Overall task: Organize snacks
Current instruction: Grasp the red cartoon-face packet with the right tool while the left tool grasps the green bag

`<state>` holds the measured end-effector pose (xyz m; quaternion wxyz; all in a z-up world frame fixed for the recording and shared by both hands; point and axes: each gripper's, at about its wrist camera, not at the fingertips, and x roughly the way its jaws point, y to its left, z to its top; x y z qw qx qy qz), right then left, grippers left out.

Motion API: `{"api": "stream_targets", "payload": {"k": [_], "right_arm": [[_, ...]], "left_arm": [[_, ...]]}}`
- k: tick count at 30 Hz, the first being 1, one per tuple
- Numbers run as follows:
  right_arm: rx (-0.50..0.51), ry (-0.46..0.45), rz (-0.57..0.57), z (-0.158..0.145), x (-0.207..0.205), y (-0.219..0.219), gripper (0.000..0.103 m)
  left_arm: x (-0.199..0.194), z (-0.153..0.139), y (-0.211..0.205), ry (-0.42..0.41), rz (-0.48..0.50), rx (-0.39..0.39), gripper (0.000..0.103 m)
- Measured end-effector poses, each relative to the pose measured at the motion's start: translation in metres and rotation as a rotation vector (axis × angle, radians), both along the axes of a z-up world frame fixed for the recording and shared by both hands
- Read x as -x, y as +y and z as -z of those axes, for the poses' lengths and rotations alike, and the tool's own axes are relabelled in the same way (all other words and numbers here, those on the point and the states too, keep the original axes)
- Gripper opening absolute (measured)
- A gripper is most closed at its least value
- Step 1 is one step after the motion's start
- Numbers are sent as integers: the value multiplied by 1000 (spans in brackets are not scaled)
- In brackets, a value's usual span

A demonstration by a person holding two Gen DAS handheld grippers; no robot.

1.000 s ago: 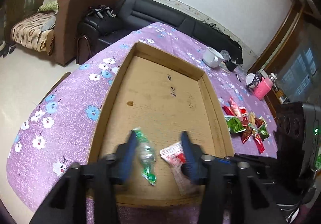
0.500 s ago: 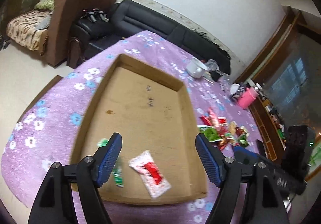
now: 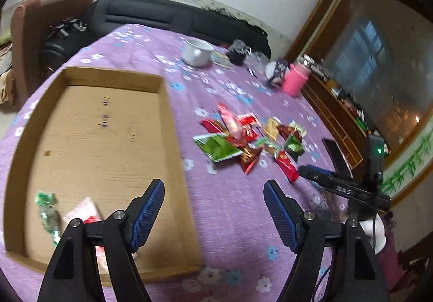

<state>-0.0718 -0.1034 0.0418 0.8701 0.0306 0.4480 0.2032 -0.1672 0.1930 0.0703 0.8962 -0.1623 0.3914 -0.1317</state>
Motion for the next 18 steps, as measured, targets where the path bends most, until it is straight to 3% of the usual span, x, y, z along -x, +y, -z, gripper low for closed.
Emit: {"api": "stream_targets", "payload": {"k": [9,13,18], "right_arm": [[-1,20,-14,22,-35,22,44],[1,-11,-29,25,-34,21,30],[-68,10,-16,26,-37,10,26]], "left_arm": [[-30,-3,-38,11,42,-107,79],[-55,0,-58,23,62,-178,79],[-95,12,-77,60,44,-291,77]]}}
